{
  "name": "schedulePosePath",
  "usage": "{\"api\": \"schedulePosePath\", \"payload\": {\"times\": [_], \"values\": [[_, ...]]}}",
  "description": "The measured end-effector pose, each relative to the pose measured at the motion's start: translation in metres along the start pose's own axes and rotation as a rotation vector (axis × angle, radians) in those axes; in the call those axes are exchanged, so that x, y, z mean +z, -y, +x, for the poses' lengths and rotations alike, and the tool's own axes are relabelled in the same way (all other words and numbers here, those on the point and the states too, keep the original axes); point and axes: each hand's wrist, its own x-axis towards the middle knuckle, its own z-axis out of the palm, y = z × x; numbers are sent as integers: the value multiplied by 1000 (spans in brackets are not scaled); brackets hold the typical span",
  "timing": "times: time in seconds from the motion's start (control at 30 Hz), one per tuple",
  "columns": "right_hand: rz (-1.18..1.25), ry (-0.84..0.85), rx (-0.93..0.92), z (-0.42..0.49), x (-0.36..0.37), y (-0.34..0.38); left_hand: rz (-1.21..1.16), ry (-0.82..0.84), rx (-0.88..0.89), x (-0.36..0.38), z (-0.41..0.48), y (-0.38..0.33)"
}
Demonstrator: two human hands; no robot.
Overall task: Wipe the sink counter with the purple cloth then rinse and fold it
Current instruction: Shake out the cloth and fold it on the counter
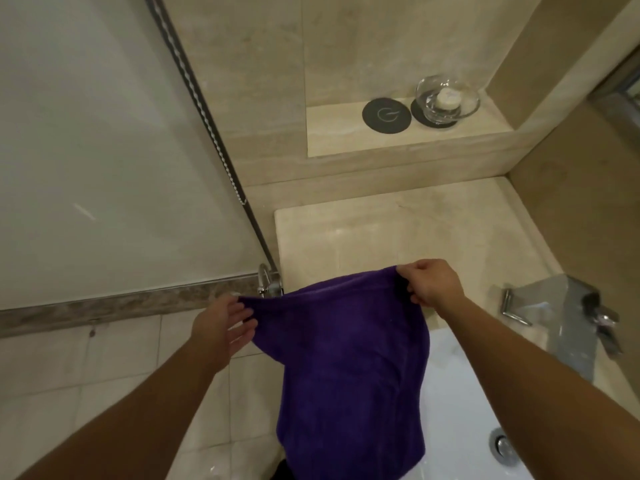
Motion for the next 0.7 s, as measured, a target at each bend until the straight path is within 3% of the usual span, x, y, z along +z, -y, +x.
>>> {"api": "schedulePosePath", "payload": {"times": [0.13,0.27,0.43,0.6,0.7], "values": [[-151,-103,-36,6,8,-7,24,69,65,3,4,11],[-42,-199,-74,-8,15,-14,185,170,157,3,-1,27],[34,-331,-87,-61,26,-61,449,159,30,-4,-6,66],[13,-256,9,-104,47,-131,795,186,-52,-25,-11,132],[-72,1,159,-113,63,-174,834,209,-82,-39,-13,164]]}}
